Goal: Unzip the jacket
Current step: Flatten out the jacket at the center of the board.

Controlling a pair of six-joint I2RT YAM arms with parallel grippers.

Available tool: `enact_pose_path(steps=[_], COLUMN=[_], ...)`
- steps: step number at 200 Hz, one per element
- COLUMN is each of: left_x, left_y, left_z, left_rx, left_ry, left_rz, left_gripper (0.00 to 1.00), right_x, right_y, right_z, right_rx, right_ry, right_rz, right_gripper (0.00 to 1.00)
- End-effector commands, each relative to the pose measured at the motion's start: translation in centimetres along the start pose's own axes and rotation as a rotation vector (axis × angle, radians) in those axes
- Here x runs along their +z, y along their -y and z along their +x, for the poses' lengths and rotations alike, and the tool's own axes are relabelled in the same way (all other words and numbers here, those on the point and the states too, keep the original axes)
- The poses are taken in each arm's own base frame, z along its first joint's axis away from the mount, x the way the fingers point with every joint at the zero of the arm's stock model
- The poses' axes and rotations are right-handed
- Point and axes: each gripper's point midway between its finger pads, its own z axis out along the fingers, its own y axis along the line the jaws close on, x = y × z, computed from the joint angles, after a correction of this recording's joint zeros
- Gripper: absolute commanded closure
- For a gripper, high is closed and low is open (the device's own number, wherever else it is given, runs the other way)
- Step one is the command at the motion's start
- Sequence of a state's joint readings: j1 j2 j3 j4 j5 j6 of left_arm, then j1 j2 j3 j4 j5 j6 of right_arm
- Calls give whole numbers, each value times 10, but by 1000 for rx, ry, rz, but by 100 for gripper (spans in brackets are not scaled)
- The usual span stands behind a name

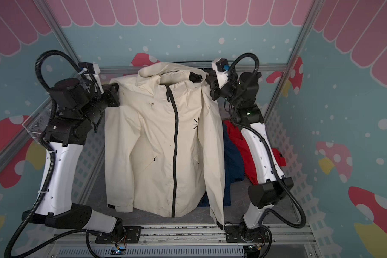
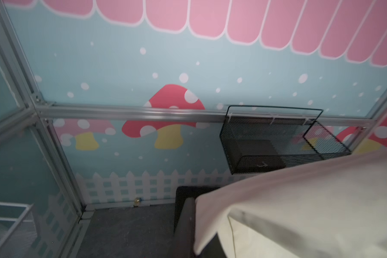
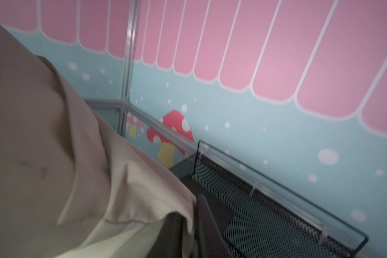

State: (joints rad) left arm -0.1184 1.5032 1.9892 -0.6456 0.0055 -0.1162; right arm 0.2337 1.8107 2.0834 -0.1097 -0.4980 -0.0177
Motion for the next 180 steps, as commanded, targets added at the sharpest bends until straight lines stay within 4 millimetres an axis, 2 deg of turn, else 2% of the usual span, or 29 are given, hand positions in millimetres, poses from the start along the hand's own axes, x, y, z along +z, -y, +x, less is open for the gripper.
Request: enact_pose_path(steps=[1, 16, 25, 35, 51, 61, 68, 72, 75, 91, 105, 129, 150, 180], left_x=[38, 74, 87, 91, 83, 74, 69, 65, 63, 51, 39, 18, 4, -8], left_y=[-40, -59, -66, -71, -73, -72, -70, -68, -66, -56, -44, -32, -35, -43], left_z=[24, 53, 66, 75, 77, 80, 86, 90, 93, 111, 129, 162, 197, 248], left_rx=[-122, -232, -289, -288, -262, -256, -257, -259, -261, -278, -289, -289, -300, -336], left_ry=[-12, -120, -186, -227, -226, -230, -247, -258, -268, -327, -370, -434, -496, -599], left_rz=[-89, -57, -37, -45, -58, -61, -54, -46, -38, 12, 71, 137, 117, 62], left_gripper=[83, 47, 38, 33, 28, 25, 23, 23, 23, 22, 22, 22, 22, 22], right_x=[38, 53, 51, 42, 24, 11, 2, -3, -9, -29, -47, -78, -103, -130], right_y=[19, 40, 49, 50, 45, 35, 28, 24, 20, -1, -19, -42, -62, -84], right_z=[100, 154, 167, 177, 179, 185, 183, 190, 182, 182, 191, 215, 244, 279], right_rx=[122, 184, 220, 255, 270, 294, 308, 324, 325, 361, 388, 427, 463, 506], right_ry=[-199, -347, -398, -435, -456, -476, -474, -485, -472, -463, -485, -546, -621, -702], right_rz=[45, 133, 166, 170, 175, 154, 142, 135, 130, 92, 64, 57, 53, 47], right_gripper=[56, 43, 38, 32, 29, 28, 27, 27, 27, 27, 27, 26, 25, 25])
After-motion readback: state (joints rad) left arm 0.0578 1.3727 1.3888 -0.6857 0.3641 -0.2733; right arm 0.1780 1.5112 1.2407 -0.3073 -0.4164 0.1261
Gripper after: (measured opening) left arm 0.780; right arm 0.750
